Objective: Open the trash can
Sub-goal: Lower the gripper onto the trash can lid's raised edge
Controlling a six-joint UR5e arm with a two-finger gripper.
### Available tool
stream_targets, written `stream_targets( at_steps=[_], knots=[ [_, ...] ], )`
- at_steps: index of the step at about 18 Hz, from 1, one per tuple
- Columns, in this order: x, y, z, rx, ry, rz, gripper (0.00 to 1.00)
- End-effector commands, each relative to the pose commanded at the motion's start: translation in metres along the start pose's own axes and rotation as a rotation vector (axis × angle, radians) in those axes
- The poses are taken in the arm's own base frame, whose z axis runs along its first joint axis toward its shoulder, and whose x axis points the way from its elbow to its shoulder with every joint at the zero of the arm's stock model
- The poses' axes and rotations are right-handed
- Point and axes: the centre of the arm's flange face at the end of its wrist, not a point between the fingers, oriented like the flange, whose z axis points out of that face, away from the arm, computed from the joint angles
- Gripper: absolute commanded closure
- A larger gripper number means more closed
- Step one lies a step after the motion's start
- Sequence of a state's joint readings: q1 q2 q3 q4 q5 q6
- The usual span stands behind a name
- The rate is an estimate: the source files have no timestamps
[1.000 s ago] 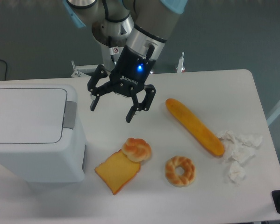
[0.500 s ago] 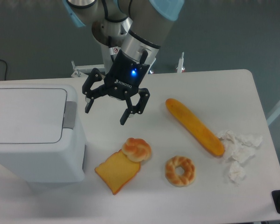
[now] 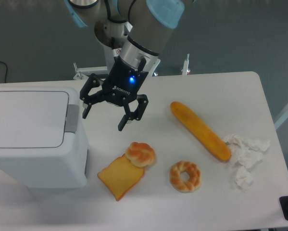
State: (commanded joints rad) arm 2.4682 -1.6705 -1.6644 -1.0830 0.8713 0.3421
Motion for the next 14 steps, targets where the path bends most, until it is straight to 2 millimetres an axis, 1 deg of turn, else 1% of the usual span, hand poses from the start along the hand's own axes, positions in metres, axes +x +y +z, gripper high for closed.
stream_targets(
  at_steps=[14],
  knots=[
    [-0.0019, 0.0042, 0.0064, -0.011, 0.005, -0.007, 0.00]
  ],
)
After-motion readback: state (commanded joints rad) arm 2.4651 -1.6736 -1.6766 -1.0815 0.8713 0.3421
